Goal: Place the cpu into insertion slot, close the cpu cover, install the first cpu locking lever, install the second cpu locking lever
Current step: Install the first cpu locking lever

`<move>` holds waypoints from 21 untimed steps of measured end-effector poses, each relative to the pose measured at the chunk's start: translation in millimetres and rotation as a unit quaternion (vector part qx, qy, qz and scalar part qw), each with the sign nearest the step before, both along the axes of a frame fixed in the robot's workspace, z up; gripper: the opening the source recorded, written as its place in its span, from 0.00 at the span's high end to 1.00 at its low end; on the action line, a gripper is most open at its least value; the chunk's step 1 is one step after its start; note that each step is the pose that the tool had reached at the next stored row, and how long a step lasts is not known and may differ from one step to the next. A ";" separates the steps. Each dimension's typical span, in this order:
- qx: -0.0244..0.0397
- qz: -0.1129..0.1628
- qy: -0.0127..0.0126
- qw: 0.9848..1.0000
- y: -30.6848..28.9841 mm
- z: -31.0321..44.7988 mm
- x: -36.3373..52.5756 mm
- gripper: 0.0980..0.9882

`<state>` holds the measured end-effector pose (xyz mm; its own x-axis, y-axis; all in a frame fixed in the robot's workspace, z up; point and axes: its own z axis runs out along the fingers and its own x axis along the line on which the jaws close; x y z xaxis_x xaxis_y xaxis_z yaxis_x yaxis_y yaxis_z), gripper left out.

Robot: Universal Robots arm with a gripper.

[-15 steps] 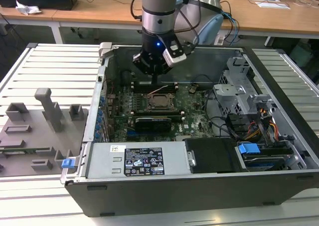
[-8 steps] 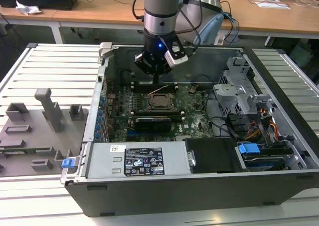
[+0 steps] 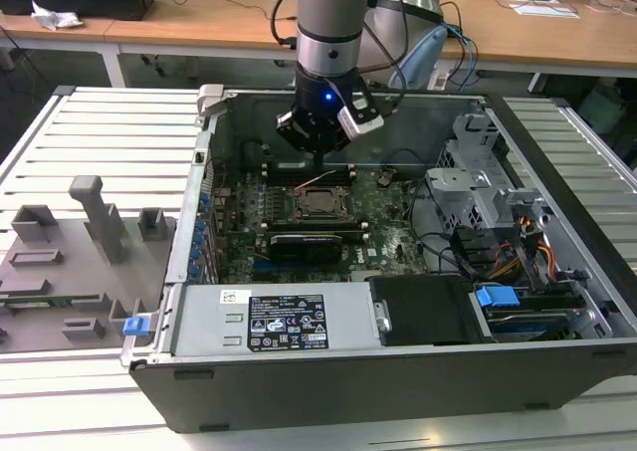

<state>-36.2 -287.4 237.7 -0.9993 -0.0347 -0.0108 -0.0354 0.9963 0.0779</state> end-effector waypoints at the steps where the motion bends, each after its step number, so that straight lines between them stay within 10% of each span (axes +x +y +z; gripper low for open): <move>1: 0.000 0.000 0.000 1.000 0.4 -1.8 0.6 0.99; 21: 0.000 0.000 0.000 1.000 5.5 -20.1 17.1 0.99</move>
<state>-19.1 -281.9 217.6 -0.9993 -0.0345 -0.0107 -0.0353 0.9963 0.0778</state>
